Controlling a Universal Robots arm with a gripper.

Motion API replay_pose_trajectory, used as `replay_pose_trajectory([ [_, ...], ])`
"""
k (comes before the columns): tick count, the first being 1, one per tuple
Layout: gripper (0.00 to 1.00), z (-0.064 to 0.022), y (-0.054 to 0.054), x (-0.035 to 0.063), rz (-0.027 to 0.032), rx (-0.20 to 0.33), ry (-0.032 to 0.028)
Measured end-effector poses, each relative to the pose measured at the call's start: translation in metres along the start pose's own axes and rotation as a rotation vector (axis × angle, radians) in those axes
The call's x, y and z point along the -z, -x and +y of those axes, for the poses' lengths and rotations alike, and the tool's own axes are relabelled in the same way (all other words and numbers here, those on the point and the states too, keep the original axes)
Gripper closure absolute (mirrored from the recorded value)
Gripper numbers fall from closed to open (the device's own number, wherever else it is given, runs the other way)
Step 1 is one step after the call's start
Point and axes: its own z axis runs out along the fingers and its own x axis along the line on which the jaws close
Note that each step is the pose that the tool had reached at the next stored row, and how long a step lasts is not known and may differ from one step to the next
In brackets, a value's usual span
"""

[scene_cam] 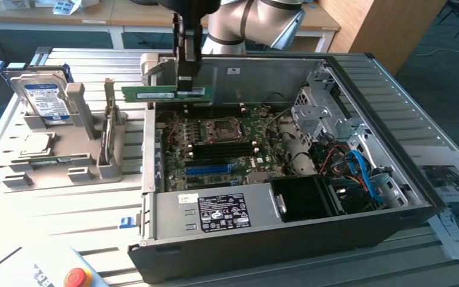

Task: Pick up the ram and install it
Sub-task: 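Pick up the ram and move it above insertion slot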

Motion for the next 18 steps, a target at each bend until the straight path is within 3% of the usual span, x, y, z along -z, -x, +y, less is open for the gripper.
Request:
replay_pose_trajectory([
  [18, 0.88, -0.0542, 0.0, 0.0027, 0.0, 0.0, 0.0],
])
